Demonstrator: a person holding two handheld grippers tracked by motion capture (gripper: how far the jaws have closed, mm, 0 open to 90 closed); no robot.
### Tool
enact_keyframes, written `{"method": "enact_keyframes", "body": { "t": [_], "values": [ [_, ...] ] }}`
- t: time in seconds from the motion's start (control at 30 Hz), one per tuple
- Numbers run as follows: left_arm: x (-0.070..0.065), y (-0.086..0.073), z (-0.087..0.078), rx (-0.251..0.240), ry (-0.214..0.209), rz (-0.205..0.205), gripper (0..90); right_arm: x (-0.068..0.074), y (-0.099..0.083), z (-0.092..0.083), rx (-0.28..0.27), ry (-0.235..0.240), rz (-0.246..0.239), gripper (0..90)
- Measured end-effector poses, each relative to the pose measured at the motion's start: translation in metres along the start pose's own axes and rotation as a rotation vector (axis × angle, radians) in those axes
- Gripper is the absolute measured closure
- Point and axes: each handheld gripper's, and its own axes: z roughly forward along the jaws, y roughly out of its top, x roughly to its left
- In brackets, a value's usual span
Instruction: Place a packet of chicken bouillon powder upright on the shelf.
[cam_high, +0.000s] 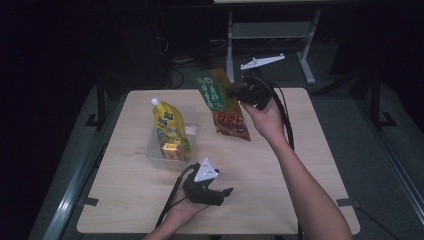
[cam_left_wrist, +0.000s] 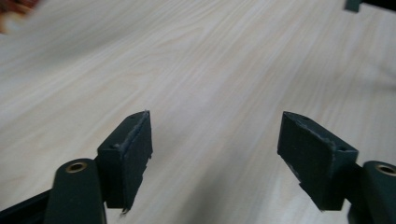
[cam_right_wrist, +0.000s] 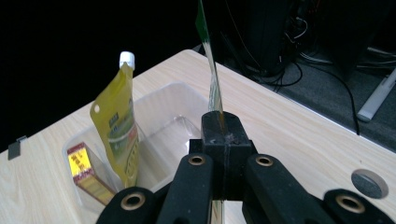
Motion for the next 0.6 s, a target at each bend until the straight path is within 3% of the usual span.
{"method": "enact_keyframes", "body": {
  "t": [0.6],
  "values": [
    [0.003, -0.003, -0.001, 0.018, 0.011, 0.031, 22.3, 0.021, 0.034, 0.033, -0.02, 0.016, -0.027, 90.0]
  ]
}}
